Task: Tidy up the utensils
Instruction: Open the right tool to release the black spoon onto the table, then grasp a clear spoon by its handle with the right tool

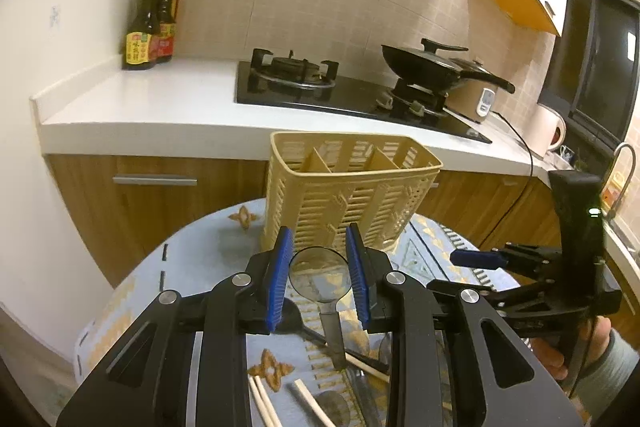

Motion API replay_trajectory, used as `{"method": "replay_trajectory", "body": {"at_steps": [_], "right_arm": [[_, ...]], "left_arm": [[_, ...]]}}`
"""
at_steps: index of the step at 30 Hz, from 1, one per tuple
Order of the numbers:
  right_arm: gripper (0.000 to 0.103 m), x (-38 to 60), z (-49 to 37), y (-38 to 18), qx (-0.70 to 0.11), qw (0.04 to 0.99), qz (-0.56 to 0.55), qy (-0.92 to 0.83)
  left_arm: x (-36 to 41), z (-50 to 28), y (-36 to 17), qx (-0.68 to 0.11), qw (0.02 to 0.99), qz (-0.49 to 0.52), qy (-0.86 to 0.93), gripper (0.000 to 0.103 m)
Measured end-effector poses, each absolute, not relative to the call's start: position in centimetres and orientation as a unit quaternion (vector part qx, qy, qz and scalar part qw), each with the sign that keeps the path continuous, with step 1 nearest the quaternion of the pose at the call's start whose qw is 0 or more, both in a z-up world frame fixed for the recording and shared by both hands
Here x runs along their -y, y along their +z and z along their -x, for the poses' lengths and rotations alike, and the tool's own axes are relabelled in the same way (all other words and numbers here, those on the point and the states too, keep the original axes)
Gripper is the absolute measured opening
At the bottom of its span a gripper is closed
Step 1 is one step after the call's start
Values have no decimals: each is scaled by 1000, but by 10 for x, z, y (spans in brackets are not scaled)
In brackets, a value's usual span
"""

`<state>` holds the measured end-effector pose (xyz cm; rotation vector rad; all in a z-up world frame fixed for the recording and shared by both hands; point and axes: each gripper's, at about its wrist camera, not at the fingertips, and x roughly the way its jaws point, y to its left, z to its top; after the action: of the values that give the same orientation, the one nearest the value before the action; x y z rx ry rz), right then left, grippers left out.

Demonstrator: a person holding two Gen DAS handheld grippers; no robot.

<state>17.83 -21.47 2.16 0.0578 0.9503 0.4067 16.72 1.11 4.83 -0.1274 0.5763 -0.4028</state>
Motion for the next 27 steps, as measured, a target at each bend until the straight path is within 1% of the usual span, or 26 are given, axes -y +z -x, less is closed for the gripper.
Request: {"method": "replay_trajectory", "body": {"at_steps": [3,5,8,10,15,17,19,22,27], "right_arm": [[64,220,-189,2,-521,837,-35,162],[56,227,-192,-15,-562,813,-43,144],[49,233,-186,-32,-595,792,-42,132],[47,235,-182,-41,-606,784,-43,130],[46,226,-180,-46,-600,791,-22,119],[31,219,-179,-44,-598,793,0,115],[31,215,-177,-44,-594,797,19,111],[31,217,-171,-41,-586,802,15,114],[31,232,-149,-10,-534,835,-2,133]], "left_arm": [[-10,-167,49,-280,936,64,-206,26],[-9,-165,49,-277,935,62,-211,26],[-6,-162,47,-276,935,59,-216,26],[-3,-161,45,-277,934,54,-219,26],[2,-158,46,-274,935,45,-222,26],[4,-157,46,-274,935,41,-223,26],[4,-155,46,-272,935,40,-226,26],[3,-153,47,-268,934,41,-232,25],[1,-143,51,-251,937,40,-242,25]]}}
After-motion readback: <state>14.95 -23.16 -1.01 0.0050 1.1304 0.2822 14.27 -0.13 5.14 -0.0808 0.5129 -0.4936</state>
